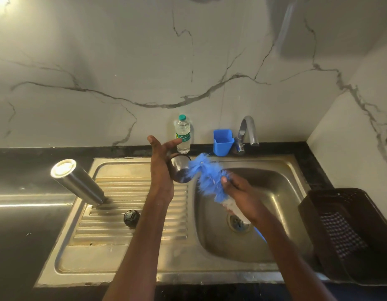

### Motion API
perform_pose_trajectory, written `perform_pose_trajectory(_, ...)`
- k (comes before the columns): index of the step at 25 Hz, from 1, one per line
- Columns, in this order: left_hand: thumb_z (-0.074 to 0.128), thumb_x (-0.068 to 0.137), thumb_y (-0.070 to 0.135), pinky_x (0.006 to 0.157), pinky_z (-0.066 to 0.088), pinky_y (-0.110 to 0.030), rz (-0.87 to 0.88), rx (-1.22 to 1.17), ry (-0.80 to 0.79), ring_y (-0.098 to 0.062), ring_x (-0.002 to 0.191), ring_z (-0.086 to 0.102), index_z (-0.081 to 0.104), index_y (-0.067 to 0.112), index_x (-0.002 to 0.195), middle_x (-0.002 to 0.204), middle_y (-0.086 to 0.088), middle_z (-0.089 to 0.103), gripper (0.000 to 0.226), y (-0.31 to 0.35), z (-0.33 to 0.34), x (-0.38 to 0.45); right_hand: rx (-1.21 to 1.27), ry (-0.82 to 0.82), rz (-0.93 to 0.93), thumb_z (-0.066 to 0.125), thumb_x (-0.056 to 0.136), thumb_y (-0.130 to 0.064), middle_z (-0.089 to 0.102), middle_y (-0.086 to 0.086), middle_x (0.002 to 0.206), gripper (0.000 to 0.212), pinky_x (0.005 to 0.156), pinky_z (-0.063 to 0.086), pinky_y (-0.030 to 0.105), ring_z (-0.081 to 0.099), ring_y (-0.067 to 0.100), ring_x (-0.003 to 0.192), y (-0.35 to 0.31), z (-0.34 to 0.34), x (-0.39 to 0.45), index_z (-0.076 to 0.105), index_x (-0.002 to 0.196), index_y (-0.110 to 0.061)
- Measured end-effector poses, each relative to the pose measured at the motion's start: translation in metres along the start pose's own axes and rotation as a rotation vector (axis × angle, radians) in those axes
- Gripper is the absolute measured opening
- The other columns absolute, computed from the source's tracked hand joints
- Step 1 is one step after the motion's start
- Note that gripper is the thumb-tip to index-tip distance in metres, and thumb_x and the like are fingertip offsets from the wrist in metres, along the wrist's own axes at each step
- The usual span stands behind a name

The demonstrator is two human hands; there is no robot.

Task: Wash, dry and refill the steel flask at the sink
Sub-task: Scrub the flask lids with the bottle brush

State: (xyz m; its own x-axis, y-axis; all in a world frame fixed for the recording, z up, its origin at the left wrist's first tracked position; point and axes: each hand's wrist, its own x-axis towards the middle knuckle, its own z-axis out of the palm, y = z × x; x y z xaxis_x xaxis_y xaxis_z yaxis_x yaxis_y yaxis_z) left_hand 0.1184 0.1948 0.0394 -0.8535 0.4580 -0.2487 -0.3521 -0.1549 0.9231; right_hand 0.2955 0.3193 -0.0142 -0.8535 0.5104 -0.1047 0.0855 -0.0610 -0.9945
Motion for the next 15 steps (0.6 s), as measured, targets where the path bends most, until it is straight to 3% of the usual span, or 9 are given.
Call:
perform_pose_trajectory(2,0.020,0.098,0.082,0.065,0.060,-0.034,-0.008,-0.025,0.004,-0.029,0.089,0.070,0.076,0.013,0.121,0.118,-0.018,0.075,0.091,0.001,-0.002,0.004,0.008,0.018,0.038,0.056,0.103,-0.043,0.075,0.002,0.093,0.022,0.059,0.051,0.033,0.067,0.017,0.072,0.006,-0.007,-0.001,0.072,0.112,-0.031)
perform_pose_trajectory(5,0.020,0.098,0.081,0.064,0.059,-0.033,-0.020,-0.069,-0.034,-0.026,0.080,0.071,0.075,0.010,0.123,0.108,-0.017,0.075,0.093,0.002,-0.001,0.005,0.097,-0.019,-0.021,0.051,0.108,-0.031,0.073,-0.003,0.093,0.024,0.061,0.051,0.021,0.067,0.009,0.076,-0.003,0.000,0.001,0.067,0.120,-0.018)
perform_pose_trajectory(7,0.024,0.100,0.078,0.065,0.059,-0.032,-0.016,-0.127,-0.048,-0.023,0.077,0.071,0.073,0.005,0.125,0.101,-0.013,0.073,0.092,-0.001,0.002,0.006,0.033,-0.064,-0.045,0.050,0.106,-0.033,0.074,-0.003,0.100,0.027,0.067,0.052,0.019,0.069,0.008,0.084,-0.006,0.008,0.002,0.066,0.124,-0.019)
perform_pose_trajectory(11,0.034,0.103,0.071,0.066,0.059,-0.031,-0.048,-0.250,0.034,-0.017,0.077,0.073,0.075,0.010,0.107,0.095,-0.001,0.076,0.073,0.000,0.000,0.014,-0.052,0.014,0.020,0.055,0.105,-0.033,0.076,0.000,0.115,0.024,0.091,0.056,0.039,0.072,0.020,0.109,0.017,0.000,0.000,0.068,0.124,-0.024)
perform_pose_trajectory(13,0.039,0.102,0.070,0.066,0.061,-0.035,-0.127,-0.320,0.026,-0.023,0.086,0.075,0.071,0.008,0.112,0.103,-0.008,0.076,0.070,0.002,-0.002,0.017,-0.052,0.063,-0.056,0.056,0.104,-0.037,0.074,0.002,0.121,0.029,0.098,0.056,0.046,0.071,0.021,0.113,0.012,0.003,-0.002,0.064,0.129,-0.024)
perform_pose_trajectory(15,0.044,0.100,0.071,0.067,0.063,-0.039,-0.179,-0.353,0.017,-0.030,0.093,0.075,0.065,0.004,0.122,0.113,-0.016,0.072,0.073,0.002,0.001,0.015,-0.205,0.132,-0.212,0.054,0.104,-0.041,0.071,-0.010,0.120,0.031,0.093,0.057,0.031,0.070,0.011,0.110,-0.006,0.016,0.002,0.055,0.133,-0.030)
